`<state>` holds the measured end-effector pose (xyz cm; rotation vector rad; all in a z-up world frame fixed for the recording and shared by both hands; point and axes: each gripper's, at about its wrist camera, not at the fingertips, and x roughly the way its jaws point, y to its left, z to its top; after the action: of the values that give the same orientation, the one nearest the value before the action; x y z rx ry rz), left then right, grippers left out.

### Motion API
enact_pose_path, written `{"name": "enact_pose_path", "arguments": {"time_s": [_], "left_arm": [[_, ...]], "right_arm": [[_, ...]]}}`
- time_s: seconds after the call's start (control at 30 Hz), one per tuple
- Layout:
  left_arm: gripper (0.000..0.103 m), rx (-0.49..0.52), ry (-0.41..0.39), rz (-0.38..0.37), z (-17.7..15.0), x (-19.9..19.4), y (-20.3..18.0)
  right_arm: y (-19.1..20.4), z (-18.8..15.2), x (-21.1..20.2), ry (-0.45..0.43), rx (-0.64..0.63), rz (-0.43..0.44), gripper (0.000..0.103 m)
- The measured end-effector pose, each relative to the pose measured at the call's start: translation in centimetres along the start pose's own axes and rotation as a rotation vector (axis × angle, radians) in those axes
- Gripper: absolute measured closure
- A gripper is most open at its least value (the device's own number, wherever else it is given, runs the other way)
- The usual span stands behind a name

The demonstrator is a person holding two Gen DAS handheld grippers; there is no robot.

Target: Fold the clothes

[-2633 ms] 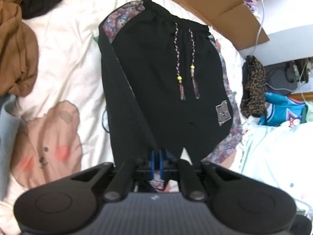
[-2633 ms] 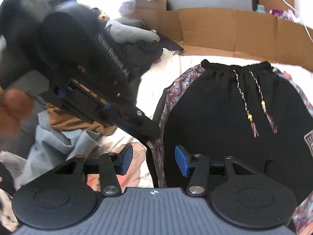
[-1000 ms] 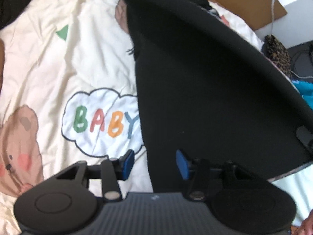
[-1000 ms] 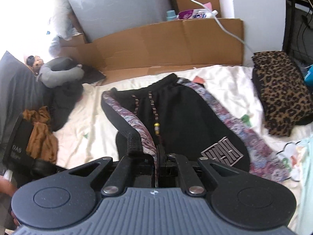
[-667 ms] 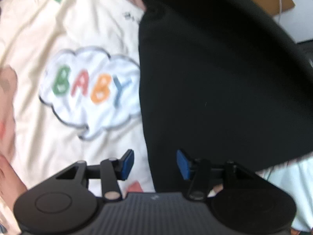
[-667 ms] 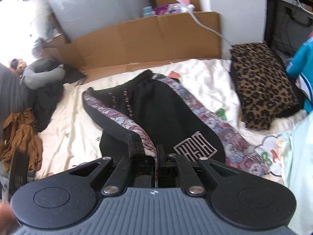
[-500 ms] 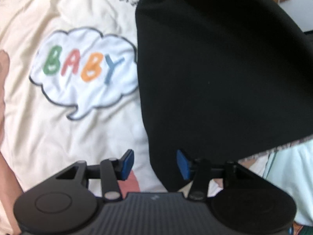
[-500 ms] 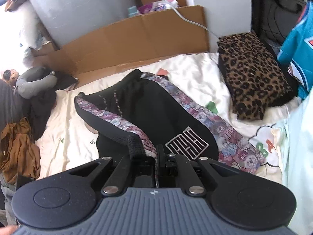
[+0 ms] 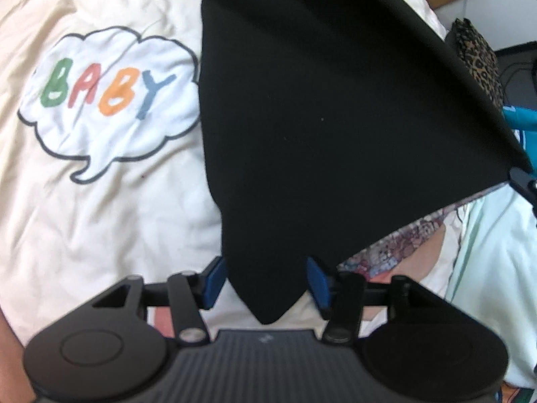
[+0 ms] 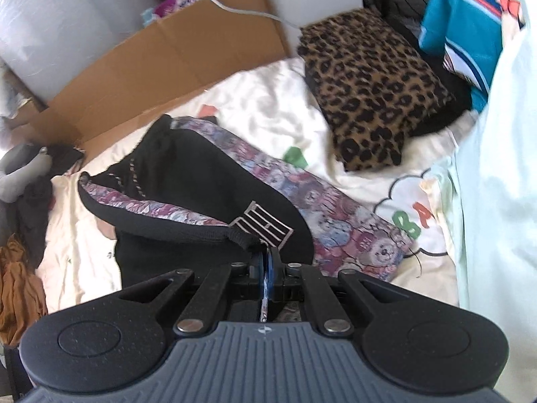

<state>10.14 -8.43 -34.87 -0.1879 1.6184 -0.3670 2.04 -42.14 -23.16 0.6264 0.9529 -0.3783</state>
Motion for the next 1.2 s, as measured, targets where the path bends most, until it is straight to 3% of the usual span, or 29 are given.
{"name": "enact_pose_path", "arguments": {"time_s": [0.37,0.7,0.97,1.0,1.07,1.2], "left_arm": [[0.047,-0.093,-0.057,-0.035,-0.3,0.3,2.2],[0.05,-0.154,0.005,-0.153,-2.6,1.3,3.4],[0.052,-0.202,-0.018,-0.208,-4.5,1.9,3.9],[0.055,-0.186,-0.019,-0.208,-4.5,2.2,3.8],[0.096,-0.178,-0.017,-0.194,-4.6,3.2,4.4],[0.096,-0.197,-0.043,-0.224,-4.6,2.7,4.9]], "right_arm": [[-3.7,-0.2,3.7,0.014,0.087,0.027,0.103],[-5.2,-1.2,5.3,0.023,0.112,-0.028,0.103],[-5.8,-1.5,5.4,0.028,0.134,-0.058,0.103],[-5.9,-1.5,5.4,0.027,0.14,-0.058,0.103],[-6.2,-1.4,5.3,0.023,0.15,-0.059,0.103],[-6.6,-1.0,5.3,0.019,0.168,-0.04,0.103]]}}
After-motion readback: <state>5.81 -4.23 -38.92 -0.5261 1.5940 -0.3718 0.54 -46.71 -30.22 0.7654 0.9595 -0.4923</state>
